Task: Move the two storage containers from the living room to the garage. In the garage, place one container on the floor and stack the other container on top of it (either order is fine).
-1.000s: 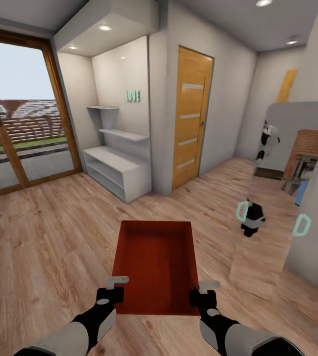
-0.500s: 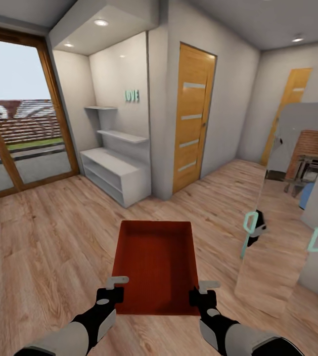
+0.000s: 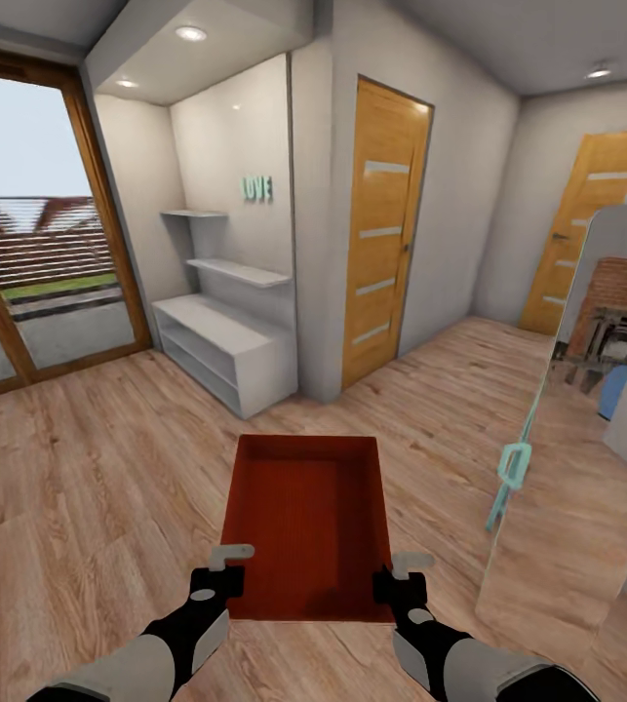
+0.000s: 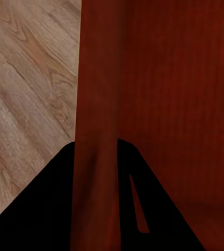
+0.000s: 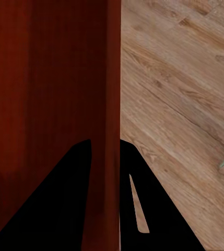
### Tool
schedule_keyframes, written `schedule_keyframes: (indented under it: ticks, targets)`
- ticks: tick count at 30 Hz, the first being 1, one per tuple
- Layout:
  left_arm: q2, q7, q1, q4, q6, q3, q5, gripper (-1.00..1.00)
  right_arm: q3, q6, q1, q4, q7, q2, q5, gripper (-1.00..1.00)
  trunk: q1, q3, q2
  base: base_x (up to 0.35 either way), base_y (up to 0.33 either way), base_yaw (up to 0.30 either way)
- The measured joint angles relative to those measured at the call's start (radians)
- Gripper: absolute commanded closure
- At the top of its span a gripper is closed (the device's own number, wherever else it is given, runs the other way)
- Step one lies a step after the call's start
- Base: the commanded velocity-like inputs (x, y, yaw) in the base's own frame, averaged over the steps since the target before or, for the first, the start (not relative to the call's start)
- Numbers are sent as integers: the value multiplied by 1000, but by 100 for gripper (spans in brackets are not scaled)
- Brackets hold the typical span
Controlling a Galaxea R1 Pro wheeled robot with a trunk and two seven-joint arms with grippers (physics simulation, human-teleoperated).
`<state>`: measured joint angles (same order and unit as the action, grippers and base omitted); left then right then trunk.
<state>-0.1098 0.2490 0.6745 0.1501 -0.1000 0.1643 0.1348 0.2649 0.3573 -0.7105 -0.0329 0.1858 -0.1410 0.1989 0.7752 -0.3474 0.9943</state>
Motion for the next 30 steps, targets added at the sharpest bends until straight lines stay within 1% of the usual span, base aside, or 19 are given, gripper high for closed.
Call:
schedule_keyframes:
  ticks: [30]
  targets:
    - [0,-1,0,1,1,-1,-1,100,2,-1,0,0,0,0,3,100,0,0,0,323,0,-1]
